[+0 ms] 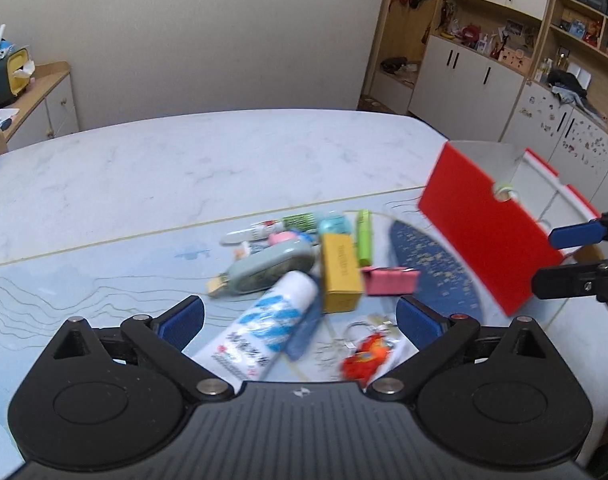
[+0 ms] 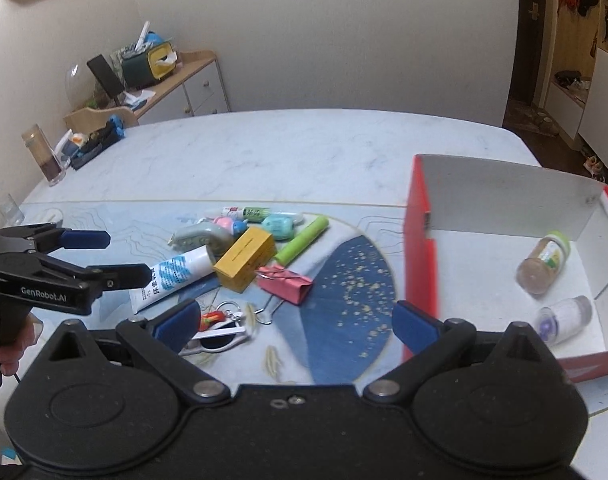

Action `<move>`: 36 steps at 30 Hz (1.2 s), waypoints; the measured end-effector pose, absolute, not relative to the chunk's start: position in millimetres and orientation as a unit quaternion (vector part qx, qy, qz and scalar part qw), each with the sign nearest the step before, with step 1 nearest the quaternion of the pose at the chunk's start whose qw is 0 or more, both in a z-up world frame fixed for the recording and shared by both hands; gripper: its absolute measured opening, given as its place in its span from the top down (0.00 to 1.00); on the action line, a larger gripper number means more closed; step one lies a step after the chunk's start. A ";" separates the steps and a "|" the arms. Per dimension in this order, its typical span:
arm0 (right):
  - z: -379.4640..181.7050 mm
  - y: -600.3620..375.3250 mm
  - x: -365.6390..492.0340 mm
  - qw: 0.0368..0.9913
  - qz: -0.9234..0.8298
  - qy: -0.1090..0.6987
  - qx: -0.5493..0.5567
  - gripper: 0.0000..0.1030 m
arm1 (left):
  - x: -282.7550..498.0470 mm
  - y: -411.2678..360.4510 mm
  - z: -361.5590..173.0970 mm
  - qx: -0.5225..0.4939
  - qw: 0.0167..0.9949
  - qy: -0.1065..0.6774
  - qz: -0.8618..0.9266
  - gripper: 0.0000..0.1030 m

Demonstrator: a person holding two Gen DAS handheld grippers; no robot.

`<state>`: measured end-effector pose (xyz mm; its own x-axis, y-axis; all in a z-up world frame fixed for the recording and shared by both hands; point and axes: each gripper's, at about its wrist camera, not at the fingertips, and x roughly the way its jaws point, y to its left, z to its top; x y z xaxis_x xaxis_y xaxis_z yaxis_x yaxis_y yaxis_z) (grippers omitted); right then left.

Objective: Organize rigid objects
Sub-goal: 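Withdraw both grippers from the box back over the table items, then grasp the pink binder clip with the right gripper while the left gripper grasps the white cream tube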

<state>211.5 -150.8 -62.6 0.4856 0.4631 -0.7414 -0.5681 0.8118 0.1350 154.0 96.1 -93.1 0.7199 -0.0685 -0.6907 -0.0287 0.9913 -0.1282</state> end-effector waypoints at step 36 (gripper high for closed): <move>-151.5 -53.3 277.9 0.847 0.196 0.487 -0.087 0.25 | 207.1 113.1 -164.2 -0.003 0.909 0.416 -0.021 0.17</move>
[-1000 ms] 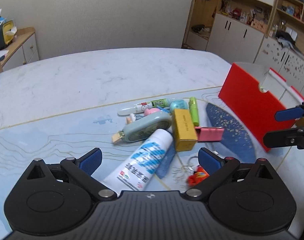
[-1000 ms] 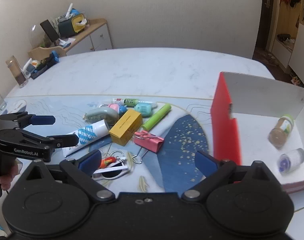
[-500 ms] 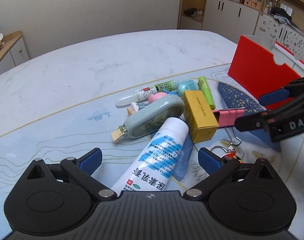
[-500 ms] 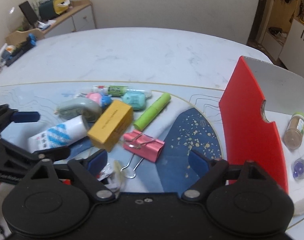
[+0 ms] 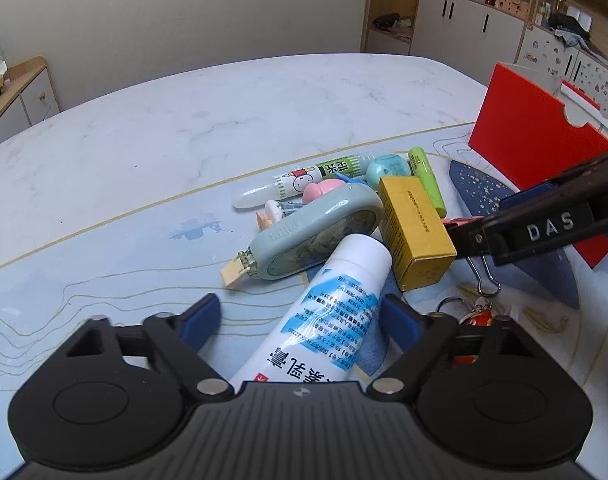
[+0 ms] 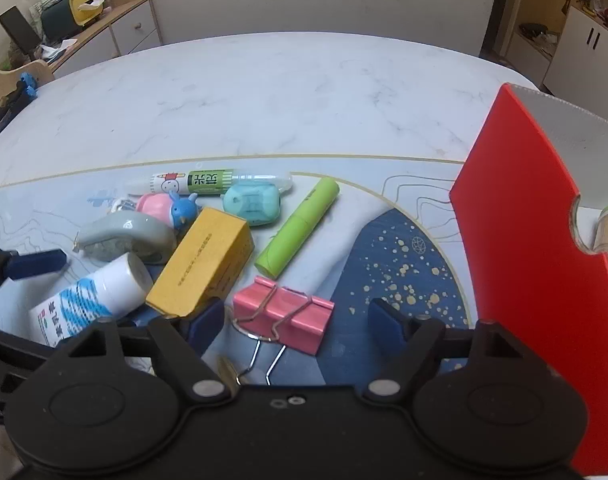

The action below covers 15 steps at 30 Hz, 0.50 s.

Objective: Organize rigid objects
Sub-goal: 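Grasp the pink binder clip with the right gripper while the left gripper grasps the white cream tube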

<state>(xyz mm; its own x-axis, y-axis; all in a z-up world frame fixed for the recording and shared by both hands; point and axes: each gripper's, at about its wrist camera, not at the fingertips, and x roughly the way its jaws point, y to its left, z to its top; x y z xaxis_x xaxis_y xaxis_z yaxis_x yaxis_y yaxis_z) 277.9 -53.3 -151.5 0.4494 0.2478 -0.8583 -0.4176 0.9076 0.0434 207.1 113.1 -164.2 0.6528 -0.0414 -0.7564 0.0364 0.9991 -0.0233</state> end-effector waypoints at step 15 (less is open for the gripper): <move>-155.1 -58.1 278.3 0.841 0.185 0.503 -0.075 0.50 | 202.5 92.4 -159.9 0.033 0.912 0.407 -0.037 0.62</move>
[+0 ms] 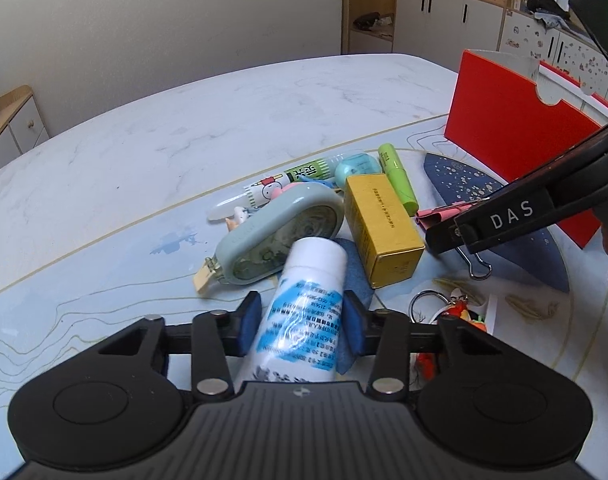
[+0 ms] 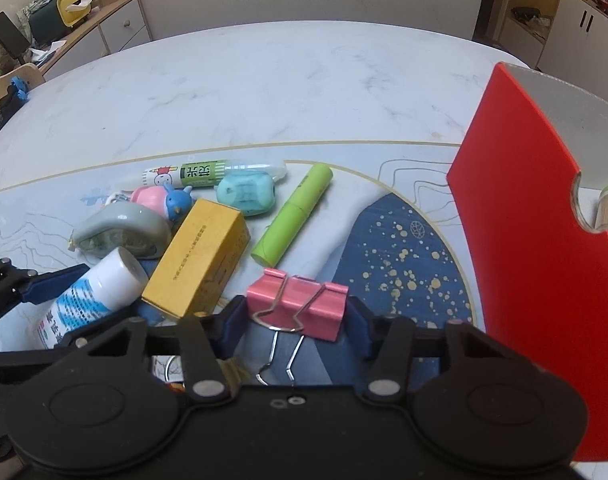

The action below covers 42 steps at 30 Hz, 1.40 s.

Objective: Organize rigid objects
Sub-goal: 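Grasp the pink binder clip with the right gripper while the left gripper grasps the white cream tube, then lift and carry the clip and tube toward the red box with both grippers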

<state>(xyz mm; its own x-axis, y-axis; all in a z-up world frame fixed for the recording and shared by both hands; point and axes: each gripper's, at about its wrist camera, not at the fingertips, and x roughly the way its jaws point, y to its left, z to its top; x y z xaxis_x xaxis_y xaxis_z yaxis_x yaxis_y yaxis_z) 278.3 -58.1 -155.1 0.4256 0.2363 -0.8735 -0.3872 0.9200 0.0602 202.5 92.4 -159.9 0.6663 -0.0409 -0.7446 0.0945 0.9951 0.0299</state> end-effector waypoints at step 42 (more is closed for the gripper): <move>-67.9 -164.3 219.0 0.842 0.270 0.466 -0.011 0.53 | 176.9 86.3 -129.8 -0.014 0.900 0.435 0.030 0.34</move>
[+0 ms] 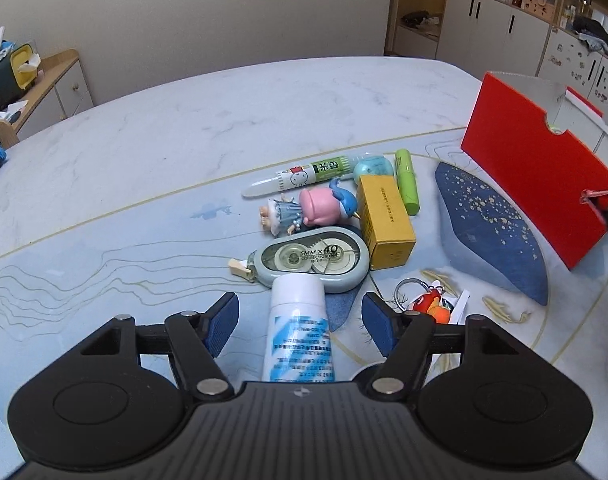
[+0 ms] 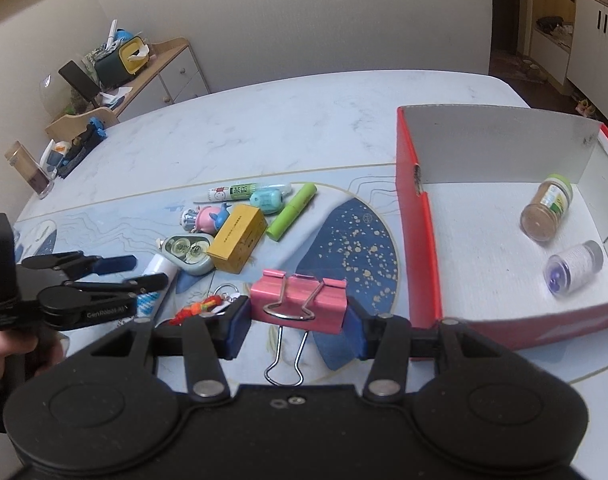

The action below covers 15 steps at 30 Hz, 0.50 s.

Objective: Organize rigid objects
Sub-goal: 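Lift and carry the clip and tube toward the red box with both grippers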

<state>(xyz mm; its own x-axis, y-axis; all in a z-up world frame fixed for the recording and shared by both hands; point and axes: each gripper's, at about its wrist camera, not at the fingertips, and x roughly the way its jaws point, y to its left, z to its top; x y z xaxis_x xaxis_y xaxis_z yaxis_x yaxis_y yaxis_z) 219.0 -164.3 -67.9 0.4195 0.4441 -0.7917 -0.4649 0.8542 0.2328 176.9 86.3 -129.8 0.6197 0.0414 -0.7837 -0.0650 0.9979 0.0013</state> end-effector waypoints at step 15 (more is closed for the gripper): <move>-53.6 -203.3 215.1 0.854 0.253 0.454 0.004 0.53 | 191.1 83.5 -149.8 -0.015 0.885 0.462 0.050 0.54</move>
